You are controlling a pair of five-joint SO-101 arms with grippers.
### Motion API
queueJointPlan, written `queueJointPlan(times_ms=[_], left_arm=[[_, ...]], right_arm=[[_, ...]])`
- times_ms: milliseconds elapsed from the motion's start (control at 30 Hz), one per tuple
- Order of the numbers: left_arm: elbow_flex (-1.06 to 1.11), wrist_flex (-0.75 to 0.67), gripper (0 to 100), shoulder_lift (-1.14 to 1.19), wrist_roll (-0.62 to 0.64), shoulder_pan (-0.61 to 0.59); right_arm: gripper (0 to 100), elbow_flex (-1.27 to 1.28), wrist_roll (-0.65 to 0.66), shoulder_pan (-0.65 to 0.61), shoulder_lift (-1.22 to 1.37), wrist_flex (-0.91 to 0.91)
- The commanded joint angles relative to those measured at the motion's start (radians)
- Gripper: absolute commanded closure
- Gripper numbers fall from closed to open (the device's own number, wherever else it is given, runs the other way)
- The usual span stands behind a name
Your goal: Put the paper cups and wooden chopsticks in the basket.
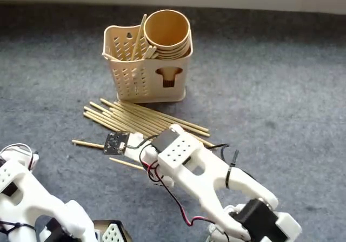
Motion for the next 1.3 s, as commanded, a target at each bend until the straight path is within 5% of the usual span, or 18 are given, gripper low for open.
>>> queueJointPlan(times_ms=[0, 200, 600, 900, 1267], left_arm=[[-0.01, -0.018, 75, -0.002, 0.005, -0.005], [-0.012, -0.014, 75, -0.01, 0.011, 0.021], [-0.015, -0.011, 75, -0.012, 0.061, 0.277], [-0.226, 0.284, 75, -0.004, 0.071, 0.463], [-0.245, 0.25, 75, -0.004, 0.071, 0.533]], right_arm=[[99.4, -0.002, 0.009, 0.016, -0.105, 0.01], [99.4, -0.012, 0.006, 0.096, -0.136, 0.001], [99.4, -0.005, -0.166, 0.234, -0.157, -0.243], [99.4, -0.002, -0.267, 0.252, -0.157, -0.317], [99.4, -0.002, -0.281, 0.236, -0.157, -0.311]])
